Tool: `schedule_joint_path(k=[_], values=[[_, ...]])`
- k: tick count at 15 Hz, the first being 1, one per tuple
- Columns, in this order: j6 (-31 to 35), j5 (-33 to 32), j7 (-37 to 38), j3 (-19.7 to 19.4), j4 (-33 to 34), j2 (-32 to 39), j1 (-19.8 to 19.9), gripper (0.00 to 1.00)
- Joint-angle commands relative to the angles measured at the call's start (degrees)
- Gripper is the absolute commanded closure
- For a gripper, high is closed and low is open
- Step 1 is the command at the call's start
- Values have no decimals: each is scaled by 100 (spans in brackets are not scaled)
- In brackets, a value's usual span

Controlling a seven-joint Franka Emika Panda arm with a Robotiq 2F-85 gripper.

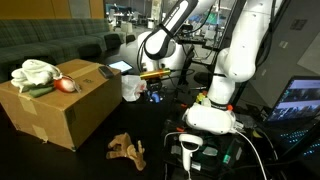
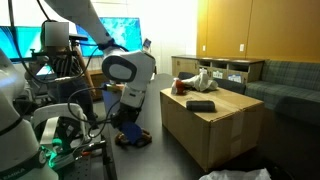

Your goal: Retrieve the stuffed deer from the box and place it on the table. Lift the black object on the table and position it on top of the box. Take the plastic on the box and place it to the right of the table. Grab the red toy and the towel, then place them on the box. Lastly, pick up the blue object from the box and place it on the table.

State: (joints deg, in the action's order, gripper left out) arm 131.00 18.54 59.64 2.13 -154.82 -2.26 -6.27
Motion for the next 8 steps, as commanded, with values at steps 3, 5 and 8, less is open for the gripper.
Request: schedule_joint_path(k=[3, 5, 8], values=[[1496, 413, -385, -716, 701, 1500, 979, 91], [1657, 768, -652, -701, 1167, 1999, 1137, 92], [1395, 766, -1201, -547, 1623, 2298, 1169, 92]])
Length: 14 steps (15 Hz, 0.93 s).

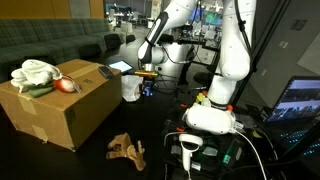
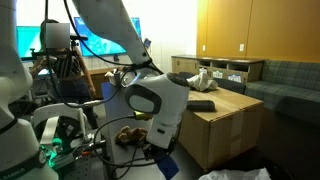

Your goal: Retrieve the stuffed deer from the box and place it on the table. Lift the black object on the table and position it on top of the box. Take the plastic on the box and place it to the right of the table. Grab the red toy and the towel, then place them on the box. Lastly, pick up the blue object from the box and place it on the table.

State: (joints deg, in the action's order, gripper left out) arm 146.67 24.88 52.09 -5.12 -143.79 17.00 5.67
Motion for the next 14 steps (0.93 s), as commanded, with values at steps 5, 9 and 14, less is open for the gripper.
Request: schedule_joint_path(k=[5, 9, 14], values=[[-756, -179, -1274, 376, 673, 349, -270, 93], [-1417, -366, -1982, 437, 873, 484, -407, 93], [-1965, -856, -2221, 327, 1025, 530, -611, 62]])
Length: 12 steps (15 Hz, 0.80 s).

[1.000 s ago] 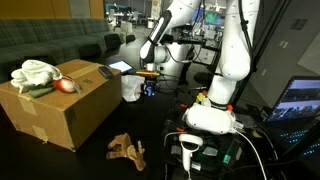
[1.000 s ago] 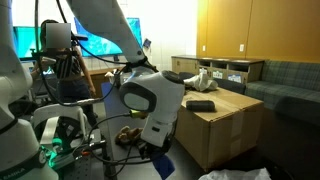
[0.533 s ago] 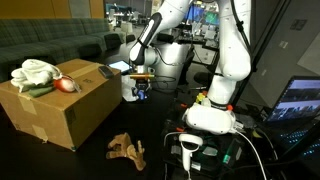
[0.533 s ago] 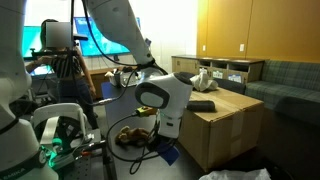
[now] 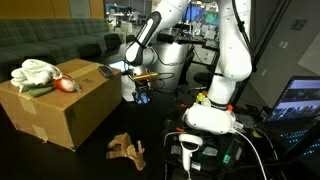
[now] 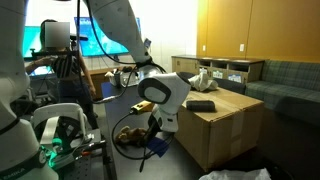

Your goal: Retrieve the stuffed deer from the box and place it on the table. Lift the black object on the table and position it on top of the box. Take the plastic on the box and place it to the right of the table. Grab the red toy and the towel, then place them on the box. Lastly, pick up the blue object from the box and place it on the table.

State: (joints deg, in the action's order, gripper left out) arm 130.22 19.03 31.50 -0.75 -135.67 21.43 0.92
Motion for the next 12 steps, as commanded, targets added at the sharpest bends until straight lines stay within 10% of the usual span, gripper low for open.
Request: schedule_joint_path(k=[1, 8, 12], values=[[-349, -361, -190, -117, 223, 82, -169, 54], [-178, -1335, -266, -213, -484, -713, -497, 3], [-225, -2488, -289, -299, -1456, -1859, -581, 0]])
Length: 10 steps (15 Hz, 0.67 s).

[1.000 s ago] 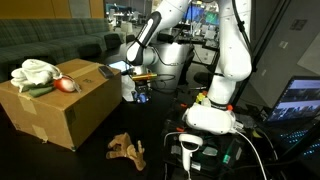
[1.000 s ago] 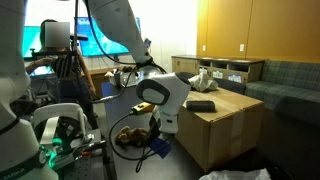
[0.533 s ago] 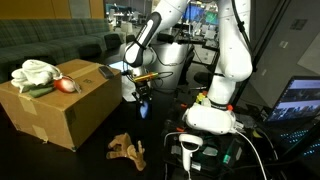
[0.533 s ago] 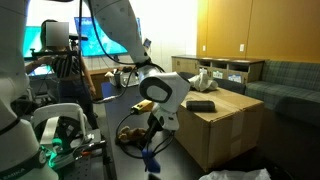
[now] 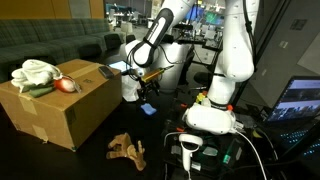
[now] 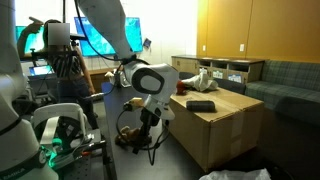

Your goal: Retrieve the stuffed deer from the box and place it on the table. Lift the black object on the table and position it on top of the box. Take the plastic on the box and place it to the right of the table. Grab the red toy and the towel, then place them on the box. Lastly, pick up the blue object from the box and place it on the table.

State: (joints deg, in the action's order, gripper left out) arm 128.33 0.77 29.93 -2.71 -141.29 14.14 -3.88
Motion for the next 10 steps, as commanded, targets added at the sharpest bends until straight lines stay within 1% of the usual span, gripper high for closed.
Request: schedule_joint_path(k=[1, 3, 6, 7, 8, 9, 10], values=[[-90, -910, -227, -59, -1105, -1420, -65, 0], [-296, -1309, -112, 70, -1527, -2025, -16, 0], [-225, -1873, 224, 351, -2213, -2928, 72, 0], [-628, -1826, 157, 469, -1631, -2871, 84, 0], [-568, -1876, 273, 596, -1750, -3142, 100, 0], [-355, -1678, 84, 539, -1731, -2592, 187, 0], [-432, -1685, 107, 629, -1692, -2795, 189, 0]])
